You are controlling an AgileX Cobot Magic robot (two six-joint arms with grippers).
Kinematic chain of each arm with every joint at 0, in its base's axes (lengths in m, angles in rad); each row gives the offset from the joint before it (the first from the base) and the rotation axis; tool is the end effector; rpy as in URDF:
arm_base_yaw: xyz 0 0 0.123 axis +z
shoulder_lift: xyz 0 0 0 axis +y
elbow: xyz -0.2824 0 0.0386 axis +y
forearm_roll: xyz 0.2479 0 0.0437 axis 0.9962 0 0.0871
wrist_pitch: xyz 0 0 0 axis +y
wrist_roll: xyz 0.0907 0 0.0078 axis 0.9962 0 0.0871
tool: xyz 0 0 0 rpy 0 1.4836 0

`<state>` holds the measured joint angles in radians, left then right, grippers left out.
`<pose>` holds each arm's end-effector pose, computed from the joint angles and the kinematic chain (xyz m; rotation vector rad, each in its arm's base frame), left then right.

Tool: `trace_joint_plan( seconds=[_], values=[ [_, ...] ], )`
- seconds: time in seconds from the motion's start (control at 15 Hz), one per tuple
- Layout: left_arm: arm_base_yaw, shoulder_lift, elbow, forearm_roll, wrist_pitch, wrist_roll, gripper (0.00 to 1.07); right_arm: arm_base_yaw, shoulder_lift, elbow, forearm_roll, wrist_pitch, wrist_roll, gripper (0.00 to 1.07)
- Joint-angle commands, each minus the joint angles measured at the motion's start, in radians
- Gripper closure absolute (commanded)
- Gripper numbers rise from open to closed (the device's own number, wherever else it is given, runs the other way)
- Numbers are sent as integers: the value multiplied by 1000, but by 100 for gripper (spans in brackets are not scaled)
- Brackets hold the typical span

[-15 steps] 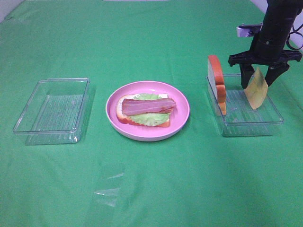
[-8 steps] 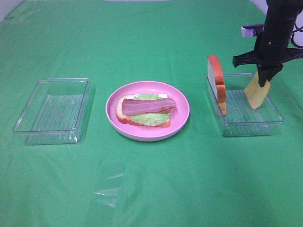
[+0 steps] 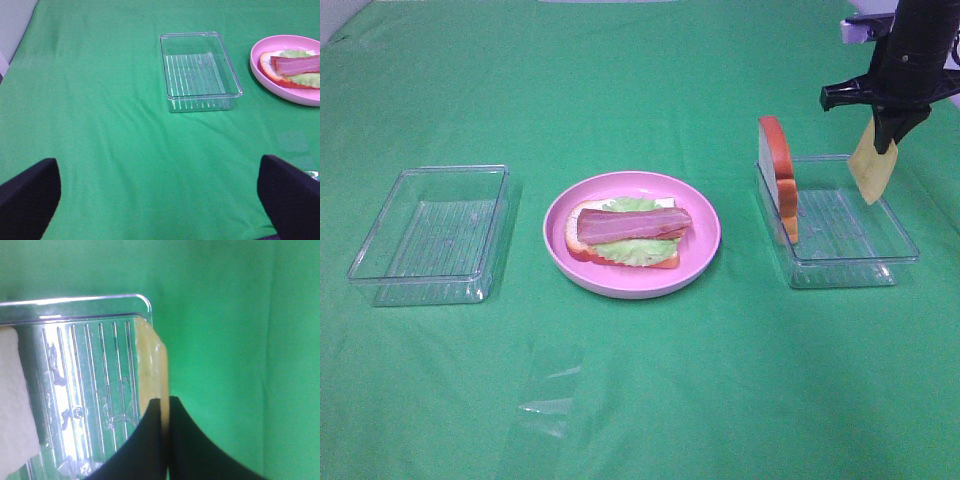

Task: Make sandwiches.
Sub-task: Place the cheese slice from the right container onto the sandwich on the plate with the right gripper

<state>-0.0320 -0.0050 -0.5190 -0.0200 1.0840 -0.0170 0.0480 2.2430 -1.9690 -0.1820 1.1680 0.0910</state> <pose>-0.0089 -0.0013 0.2805 0.0168 2.0438 -0.0545 0.4764 0.0077 0.2073 -0.0150 2.9055 -0.2326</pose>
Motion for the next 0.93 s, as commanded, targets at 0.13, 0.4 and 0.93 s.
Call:
trace_joint_plan(
  seconds=[0.13, 0.4, 0.93],
  values=[
    [2, -16, 1, 4, -10, -3, 4, 0, -95, 2, 4, 5, -16, 107],
    [2, -16, 1, 4, -10, -3, 4, 2, -211, 2, 54, 3, -25, 107],
    [2, -16, 1, 4, -10, -3, 4, 67, -328, 2, 263, 10, -105, 107]
  ],
)
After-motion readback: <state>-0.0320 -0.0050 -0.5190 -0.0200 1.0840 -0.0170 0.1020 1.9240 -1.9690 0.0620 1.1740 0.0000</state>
